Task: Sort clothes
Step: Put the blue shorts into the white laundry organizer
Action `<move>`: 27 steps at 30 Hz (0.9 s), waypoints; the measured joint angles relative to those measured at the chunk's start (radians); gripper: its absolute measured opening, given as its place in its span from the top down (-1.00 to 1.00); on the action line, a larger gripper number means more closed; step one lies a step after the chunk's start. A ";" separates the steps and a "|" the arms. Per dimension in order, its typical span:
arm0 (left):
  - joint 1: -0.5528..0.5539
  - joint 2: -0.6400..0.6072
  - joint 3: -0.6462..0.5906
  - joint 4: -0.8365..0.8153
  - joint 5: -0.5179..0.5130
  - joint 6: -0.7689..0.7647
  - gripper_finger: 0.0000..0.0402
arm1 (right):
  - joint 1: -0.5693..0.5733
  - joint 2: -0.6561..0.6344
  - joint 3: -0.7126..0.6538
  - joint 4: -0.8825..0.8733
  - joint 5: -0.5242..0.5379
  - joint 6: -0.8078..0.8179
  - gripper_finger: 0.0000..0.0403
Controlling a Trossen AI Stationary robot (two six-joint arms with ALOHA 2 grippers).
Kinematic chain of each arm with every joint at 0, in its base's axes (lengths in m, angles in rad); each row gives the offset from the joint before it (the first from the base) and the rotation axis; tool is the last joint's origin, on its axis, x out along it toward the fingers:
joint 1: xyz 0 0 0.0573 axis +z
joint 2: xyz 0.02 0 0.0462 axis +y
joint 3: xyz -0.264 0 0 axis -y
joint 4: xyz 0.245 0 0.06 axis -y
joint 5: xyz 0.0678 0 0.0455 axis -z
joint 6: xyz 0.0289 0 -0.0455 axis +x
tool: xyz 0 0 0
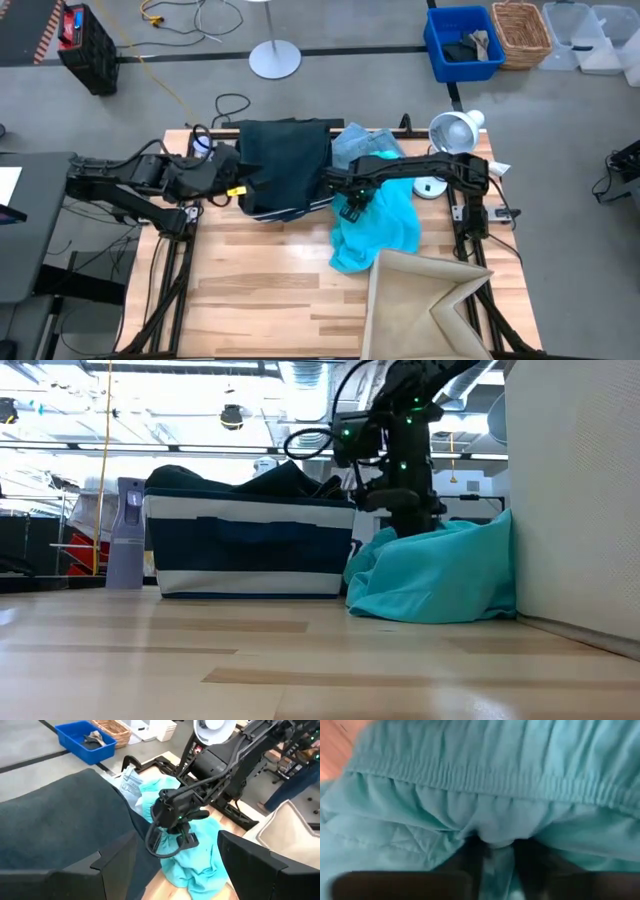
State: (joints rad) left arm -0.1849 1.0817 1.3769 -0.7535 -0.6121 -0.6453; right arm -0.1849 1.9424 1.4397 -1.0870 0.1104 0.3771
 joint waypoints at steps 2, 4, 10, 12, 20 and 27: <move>0.000 0.000 0.000 0.004 -0.001 0.028 -0.35 | 0.017 -0.009 -0.004 -0.014 0.001 0.004 0.80; 0.000 0.000 0.000 0.005 -0.002 0.043 -0.35 | 0.037 -0.034 -0.005 -0.015 0.000 0.018 0.93; 0.005 -0.002 0.000 0.009 -0.002 0.015 -0.35 | 0.083 -0.200 -0.005 -0.014 0.017 0.075 0.97; 0.005 0.004 0.000 0.009 -0.002 -0.003 -0.35 | 0.097 -0.278 -0.005 -0.011 0.034 0.093 0.98; 0.018 0.068 0.000 0.020 0.004 0.028 -0.35 | 0.207 -0.680 -0.005 0.059 0.074 0.144 0.99; 0.074 0.150 0.000 0.187 0.098 0.126 -0.35 | 0.419 -1.016 -0.004 0.258 0.070 0.097 0.99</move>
State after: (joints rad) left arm -0.1112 1.2312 1.3766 -0.5663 -0.5143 -0.5192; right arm 0.2343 0.9268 1.4361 -0.8292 0.1809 0.4737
